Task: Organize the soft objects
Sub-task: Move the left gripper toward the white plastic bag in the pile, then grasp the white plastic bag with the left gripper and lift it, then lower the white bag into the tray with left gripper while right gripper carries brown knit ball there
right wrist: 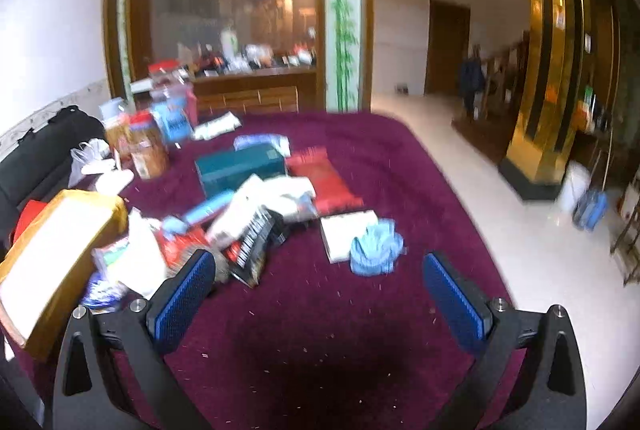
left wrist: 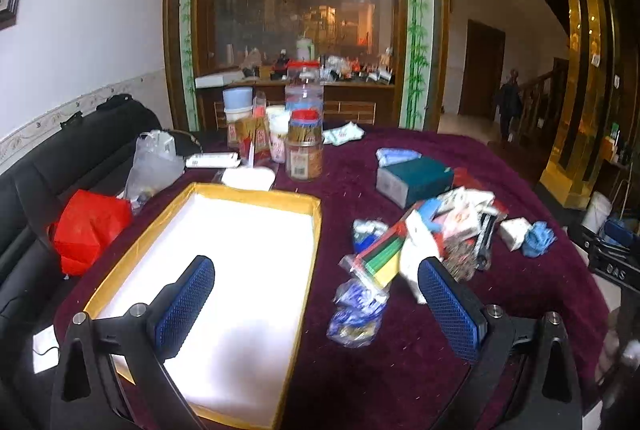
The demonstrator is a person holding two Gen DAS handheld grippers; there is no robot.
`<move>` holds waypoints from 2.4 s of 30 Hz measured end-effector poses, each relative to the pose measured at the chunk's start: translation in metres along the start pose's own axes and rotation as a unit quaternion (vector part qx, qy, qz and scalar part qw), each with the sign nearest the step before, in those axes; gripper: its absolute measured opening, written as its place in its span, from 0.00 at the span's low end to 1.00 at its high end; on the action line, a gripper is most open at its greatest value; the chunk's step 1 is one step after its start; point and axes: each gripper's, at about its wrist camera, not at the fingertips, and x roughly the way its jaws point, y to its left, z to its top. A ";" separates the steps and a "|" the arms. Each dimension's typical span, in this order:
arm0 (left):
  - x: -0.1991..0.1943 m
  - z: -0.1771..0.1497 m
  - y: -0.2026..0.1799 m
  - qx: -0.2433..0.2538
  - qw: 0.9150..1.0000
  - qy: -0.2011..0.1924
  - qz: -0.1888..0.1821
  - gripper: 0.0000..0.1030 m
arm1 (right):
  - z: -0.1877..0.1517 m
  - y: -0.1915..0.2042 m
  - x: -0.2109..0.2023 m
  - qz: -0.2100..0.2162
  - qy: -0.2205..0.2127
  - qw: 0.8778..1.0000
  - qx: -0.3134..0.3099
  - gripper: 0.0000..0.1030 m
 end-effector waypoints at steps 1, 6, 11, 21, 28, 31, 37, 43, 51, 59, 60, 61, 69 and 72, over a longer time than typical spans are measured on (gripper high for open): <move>0.003 -0.002 0.001 0.002 1.000 0.007 0.000 0.99 | -0.002 -0.004 0.009 0.004 0.011 1.000 0.009 1.00; 0.020 -0.012 0.000 0.016 0.999 0.036 0.010 0.99 | -0.010 -0.021 0.067 0.018 0.063 0.997 0.042 1.00; 0.031 -0.014 -0.019 0.047 0.997 0.052 -0.007 0.99 | -0.022 -0.025 0.086 0.049 0.082 0.993 0.067 1.00; 0.086 -0.006 -0.080 0.081 0.993 0.064 -0.058 0.92 | -0.020 -0.020 0.083 0.080 0.080 0.992 0.064 1.00; 0.120 -0.009 -0.108 0.122 0.988 0.076 -0.051 0.83 | -0.020 -0.020 0.087 0.092 0.089 0.990 0.066 1.00; 0.135 -0.014 -0.113 0.129 0.984 0.103 -0.065 0.47 | -0.020 -0.021 0.089 0.096 0.092 0.989 0.069 1.00; 0.146 -0.017 -0.107 0.088 0.983 0.133 -0.097 0.13 | -0.021 -0.024 0.093 0.098 0.100 0.987 0.077 1.00; 0.102 -0.005 -0.092 0.057 0.984 0.096 -0.140 0.12 | -0.023 -0.023 0.100 0.089 0.114 0.986 0.079 1.00; 0.057 0.007 -0.070 0.033 0.979 0.070 -0.188 0.12 | -0.025 -0.017 0.104 0.055 0.123 0.989 0.067 1.00; 0.023 0.004 -0.020 0.011 0.981 0.035 -0.193 0.12 | -0.028 -0.023 0.113 0.020 0.155 0.984 0.082 1.00; 0.020 0.004 -0.013 0.006 0.981 0.030 -0.192 0.12 | -0.029 -0.027 0.113 0.006 0.164 0.982 0.092 1.00; 0.019 0.004 -0.006 0.002 0.981 0.026 -0.192 0.12 | -0.030 -0.030 0.108 -0.005 0.164 0.981 0.099 1.00; 0.018 -0.004 0.044 -0.019 0.981 0.013 -0.195 0.12 | -0.038 0.013 0.060 -0.006 0.162 0.986 0.043 1.00; 0.019 -0.009 0.059 -0.031 0.980 0.010 -0.197 0.12 | -0.036 0.038 0.057 0.007 0.167 0.985 0.029 1.00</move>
